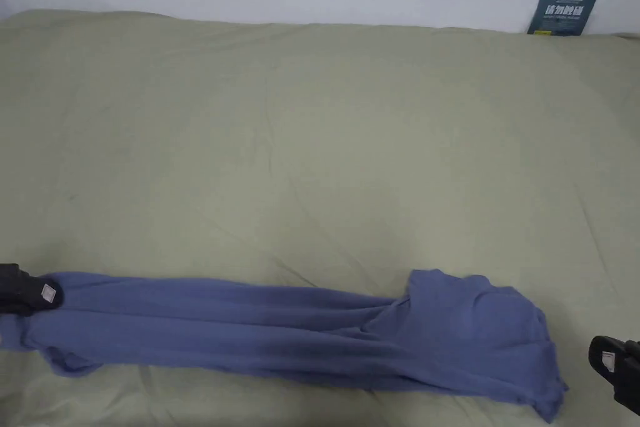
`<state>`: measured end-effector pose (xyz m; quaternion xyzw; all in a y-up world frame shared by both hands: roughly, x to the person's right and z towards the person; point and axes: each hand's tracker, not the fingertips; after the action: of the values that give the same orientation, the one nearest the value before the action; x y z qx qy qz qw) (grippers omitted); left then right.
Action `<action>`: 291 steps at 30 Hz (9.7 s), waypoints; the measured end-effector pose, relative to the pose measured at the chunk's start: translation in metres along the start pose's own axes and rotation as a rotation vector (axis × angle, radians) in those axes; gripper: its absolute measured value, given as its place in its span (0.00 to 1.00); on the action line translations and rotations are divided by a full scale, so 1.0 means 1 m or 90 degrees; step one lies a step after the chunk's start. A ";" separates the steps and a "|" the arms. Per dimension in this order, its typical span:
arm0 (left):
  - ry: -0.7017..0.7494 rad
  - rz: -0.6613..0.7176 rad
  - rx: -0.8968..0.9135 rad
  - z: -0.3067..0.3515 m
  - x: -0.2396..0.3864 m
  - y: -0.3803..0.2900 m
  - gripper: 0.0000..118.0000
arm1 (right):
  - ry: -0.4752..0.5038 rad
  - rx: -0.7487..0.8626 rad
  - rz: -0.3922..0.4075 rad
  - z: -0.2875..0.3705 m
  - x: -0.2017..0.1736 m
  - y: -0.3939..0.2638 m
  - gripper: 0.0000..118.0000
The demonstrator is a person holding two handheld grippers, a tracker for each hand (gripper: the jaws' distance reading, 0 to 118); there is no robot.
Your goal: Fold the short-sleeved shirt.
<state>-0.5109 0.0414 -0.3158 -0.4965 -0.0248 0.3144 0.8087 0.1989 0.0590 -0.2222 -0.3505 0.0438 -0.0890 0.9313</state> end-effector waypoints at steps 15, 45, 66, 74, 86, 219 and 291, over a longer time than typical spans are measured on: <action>0.106 -0.182 0.050 0.034 0.160 -0.023 0.03 | 0.047 0.018 0.022 0.012 -0.017 0.006 0.00; 0.035 -0.409 -0.023 -0.140 0.364 -0.189 0.00 | 0.064 0.025 -0.006 0.028 0.010 -0.002 0.00; 0.419 -0.586 -0.058 -0.238 0.370 -0.235 0.00 | 0.089 0.022 -0.017 0.028 0.010 -0.004 0.00; 0.285 -0.555 -0.049 -0.236 0.393 -0.250 0.00 | 0.077 0.012 -0.025 0.023 0.012 -0.007 0.00; -0.031 -0.213 -0.044 -0.108 0.238 -0.115 0.00 | 0.076 -0.012 -0.004 0.013 -0.016 -0.001 0.00; -0.102 -0.108 -0.100 -0.126 0.147 -0.079 0.00 | 0.485 -0.317 -0.124 -0.226 -0.086 0.004 0.00; 0.063 -0.134 0.180 0.056 0.023 0.083 0.06 | 0.331 -0.069 -0.113 -0.102 -0.058 0.090 0.00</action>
<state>-0.5526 0.1234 -0.3620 -0.3871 0.0076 0.2034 0.8993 0.1393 0.0714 -0.3568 -0.3674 0.2551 -0.2550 0.8573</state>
